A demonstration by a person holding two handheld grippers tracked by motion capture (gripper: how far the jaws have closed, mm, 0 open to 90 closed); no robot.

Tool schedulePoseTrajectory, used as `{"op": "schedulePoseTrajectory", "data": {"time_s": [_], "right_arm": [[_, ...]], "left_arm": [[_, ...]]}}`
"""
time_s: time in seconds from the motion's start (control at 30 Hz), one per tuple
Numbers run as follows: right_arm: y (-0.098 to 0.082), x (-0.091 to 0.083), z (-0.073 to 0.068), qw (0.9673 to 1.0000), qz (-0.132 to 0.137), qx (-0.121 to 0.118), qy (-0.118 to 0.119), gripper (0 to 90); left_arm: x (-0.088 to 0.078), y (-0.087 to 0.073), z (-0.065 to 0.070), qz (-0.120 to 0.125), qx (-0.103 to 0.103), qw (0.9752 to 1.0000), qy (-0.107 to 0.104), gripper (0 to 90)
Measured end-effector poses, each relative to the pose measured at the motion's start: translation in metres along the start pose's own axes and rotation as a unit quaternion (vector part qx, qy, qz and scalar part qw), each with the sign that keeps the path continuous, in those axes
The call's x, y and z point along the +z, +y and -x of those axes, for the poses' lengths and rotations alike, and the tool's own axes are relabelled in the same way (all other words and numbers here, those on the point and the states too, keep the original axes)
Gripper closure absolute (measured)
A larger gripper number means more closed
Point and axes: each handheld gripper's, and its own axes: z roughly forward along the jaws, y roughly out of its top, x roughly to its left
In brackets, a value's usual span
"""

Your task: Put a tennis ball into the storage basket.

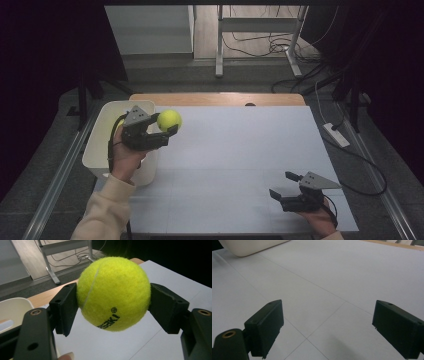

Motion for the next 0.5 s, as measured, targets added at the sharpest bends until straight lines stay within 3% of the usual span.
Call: {"op": "schedulePoseTrajectory", "data": {"time_s": [0.5], "right_arm": [[0.000,0.000,0.000,1.0000,0.000,0.001,0.001,10.3]], "left_arm": [[-0.011,0.003,-0.020,0.009,-0.023,0.9993,0.026,27.6]]}}
